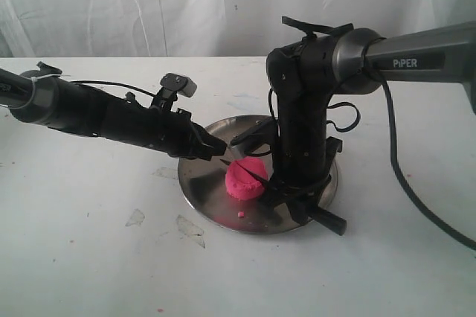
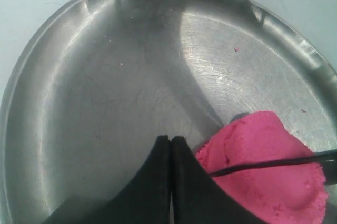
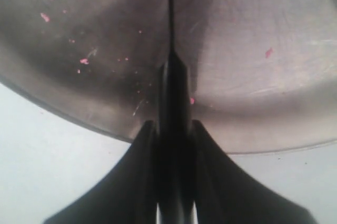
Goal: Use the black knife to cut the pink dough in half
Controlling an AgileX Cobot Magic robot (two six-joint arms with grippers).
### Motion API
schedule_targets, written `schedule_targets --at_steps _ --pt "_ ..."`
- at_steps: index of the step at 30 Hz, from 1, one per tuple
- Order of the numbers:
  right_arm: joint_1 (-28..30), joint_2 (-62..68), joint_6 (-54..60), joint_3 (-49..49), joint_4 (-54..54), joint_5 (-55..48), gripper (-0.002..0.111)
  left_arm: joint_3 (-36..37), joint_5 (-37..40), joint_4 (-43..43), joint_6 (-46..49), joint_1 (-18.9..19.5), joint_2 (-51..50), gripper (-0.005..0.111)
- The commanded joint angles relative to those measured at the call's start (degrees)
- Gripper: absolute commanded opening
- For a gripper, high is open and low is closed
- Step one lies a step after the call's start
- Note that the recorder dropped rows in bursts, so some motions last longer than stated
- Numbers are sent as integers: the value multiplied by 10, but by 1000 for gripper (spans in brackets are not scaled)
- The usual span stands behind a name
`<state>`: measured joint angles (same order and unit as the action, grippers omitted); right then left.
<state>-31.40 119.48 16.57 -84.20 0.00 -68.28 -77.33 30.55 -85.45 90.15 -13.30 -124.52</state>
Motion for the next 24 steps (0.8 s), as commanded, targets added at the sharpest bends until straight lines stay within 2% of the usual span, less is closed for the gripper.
schedule_targets --at_steps 1,9,24 --pt "-2 -1 9 -4 0 -1 0 -1 16 -10 2 -1 1 0" --pt "-2 -1 11 -4 0 0 0 -1 6 -12 16 -28 -5 0" --pt "-2 -1 11 -4 0 6 0 0 6 -6 13 -28 -41 0"
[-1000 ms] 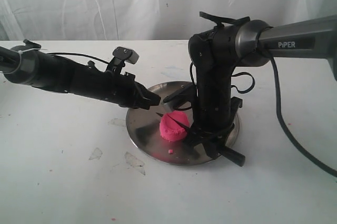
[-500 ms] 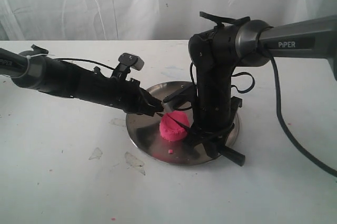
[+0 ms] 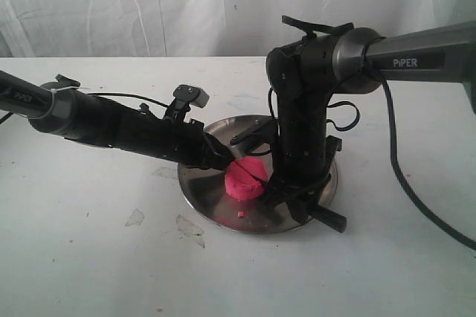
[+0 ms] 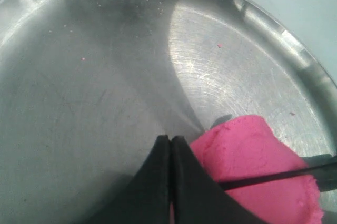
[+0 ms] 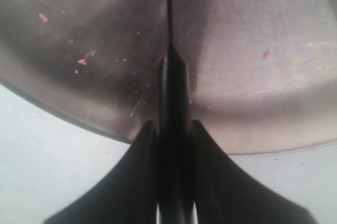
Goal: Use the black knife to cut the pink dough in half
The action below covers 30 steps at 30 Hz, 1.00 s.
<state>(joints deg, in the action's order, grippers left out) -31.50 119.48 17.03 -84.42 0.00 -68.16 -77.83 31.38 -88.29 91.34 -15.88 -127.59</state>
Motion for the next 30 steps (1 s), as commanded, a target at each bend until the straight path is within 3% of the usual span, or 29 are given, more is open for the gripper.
schedule_targets --at_steps 1,10,20,30 --pt "-1 -1 6 -1 0 4 0 5 -2 22 1 -2 -10 0" --pt "-1 -1 6 -1 0 -14 0 4 -30 22 4 1 14 0" --pt "-1 -2 6 -1 0 -18 0 4 -17 22 -1 49 72 0" --pt "-27 -11 10 -1 7 -18 0 4 -16 21 -1 49 72 0"
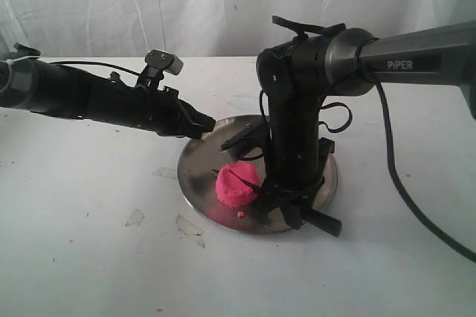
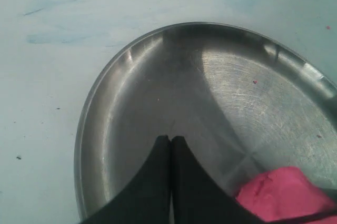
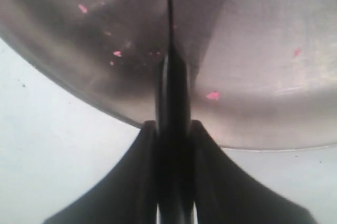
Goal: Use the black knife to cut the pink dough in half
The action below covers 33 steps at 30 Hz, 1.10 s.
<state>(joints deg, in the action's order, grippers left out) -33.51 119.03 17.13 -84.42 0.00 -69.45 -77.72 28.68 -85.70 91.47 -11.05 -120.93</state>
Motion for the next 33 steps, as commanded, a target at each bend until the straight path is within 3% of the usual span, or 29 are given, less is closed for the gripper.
schedule_targets --at_steps 1,11,33 --pt "-7 -6 9 -1 7 -5 0 2 11 -5 -2 1 5 0" --pt "-7 -5 -72 -1 -141 -2 0 2 13 -6 -6 1 5 0" --pt "-7 -5 -59 -1 -108 -5 0 2 19 -13 -8 1 5 0"
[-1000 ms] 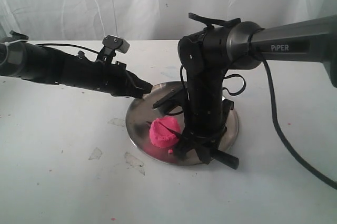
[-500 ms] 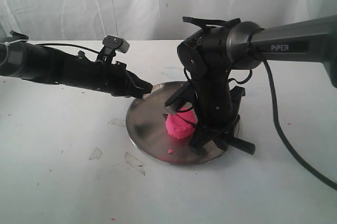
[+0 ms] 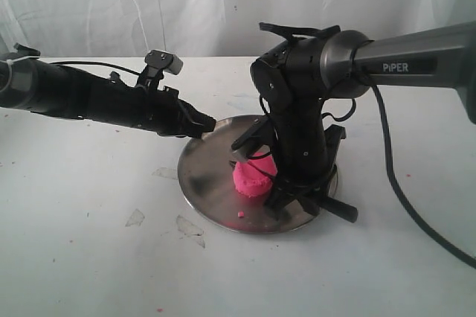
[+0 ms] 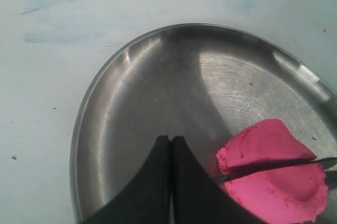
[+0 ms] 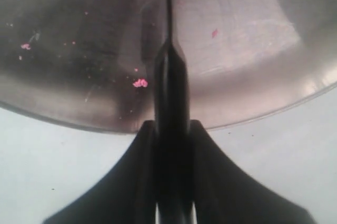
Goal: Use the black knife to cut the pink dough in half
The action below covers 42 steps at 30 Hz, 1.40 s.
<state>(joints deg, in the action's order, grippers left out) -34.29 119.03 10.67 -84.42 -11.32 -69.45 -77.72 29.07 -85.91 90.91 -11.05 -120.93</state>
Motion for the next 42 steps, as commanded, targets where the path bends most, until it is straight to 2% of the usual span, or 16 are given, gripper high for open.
schedule_targets --at_steps 1,28,42 --pt "0 -5 6 -1 6 -5 0 2 15 -12 -3 1 5 0" --pt "0 -36 11 78 -15 -5 0 2 20 -12 -3 1 5 0" --pt "0 -48 11 79 -18 -5 0 2 24 -15 -3 1 5 0"
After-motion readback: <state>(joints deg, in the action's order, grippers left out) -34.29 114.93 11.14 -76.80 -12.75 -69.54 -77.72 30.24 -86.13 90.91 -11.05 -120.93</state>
